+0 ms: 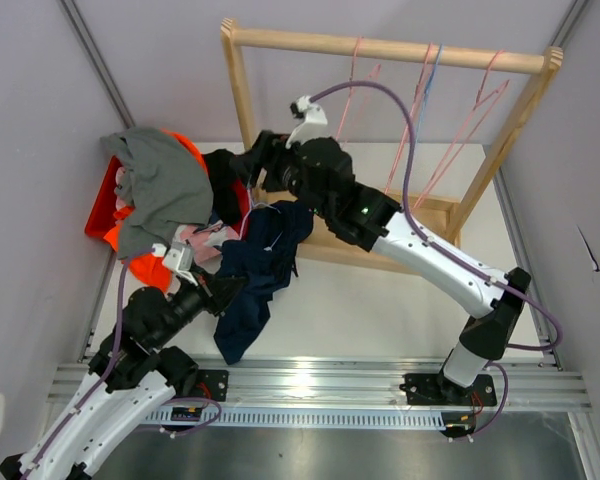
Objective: Remove the shorts from the hanger
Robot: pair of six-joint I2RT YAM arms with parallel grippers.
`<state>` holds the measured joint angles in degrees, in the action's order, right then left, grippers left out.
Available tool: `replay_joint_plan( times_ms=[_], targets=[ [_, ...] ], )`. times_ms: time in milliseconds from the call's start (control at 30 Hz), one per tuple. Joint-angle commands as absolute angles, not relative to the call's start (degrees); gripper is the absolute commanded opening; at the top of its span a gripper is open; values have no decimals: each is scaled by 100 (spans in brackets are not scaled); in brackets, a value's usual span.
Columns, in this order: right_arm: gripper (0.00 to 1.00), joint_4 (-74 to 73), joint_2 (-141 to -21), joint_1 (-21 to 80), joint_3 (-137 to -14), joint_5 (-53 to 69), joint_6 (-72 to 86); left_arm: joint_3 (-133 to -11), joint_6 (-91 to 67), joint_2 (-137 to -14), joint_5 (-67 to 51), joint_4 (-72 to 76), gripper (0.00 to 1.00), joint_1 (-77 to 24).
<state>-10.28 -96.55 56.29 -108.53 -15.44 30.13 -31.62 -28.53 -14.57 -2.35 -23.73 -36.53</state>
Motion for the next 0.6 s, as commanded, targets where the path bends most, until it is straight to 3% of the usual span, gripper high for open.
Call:
replay_joint_plan(
  times_ms=[0, 567],
  targets=[
    [70, -1477, -9747, 5704, -10190, -1082, 3558, -2927, -3305, -1283, -238, -2259, 0, -3700],
    [71, -1336, -10933, 5818, -9773, -335, 4385, -3094, -3155, -1608, -27, -2347, 0, -3726]
  ],
)
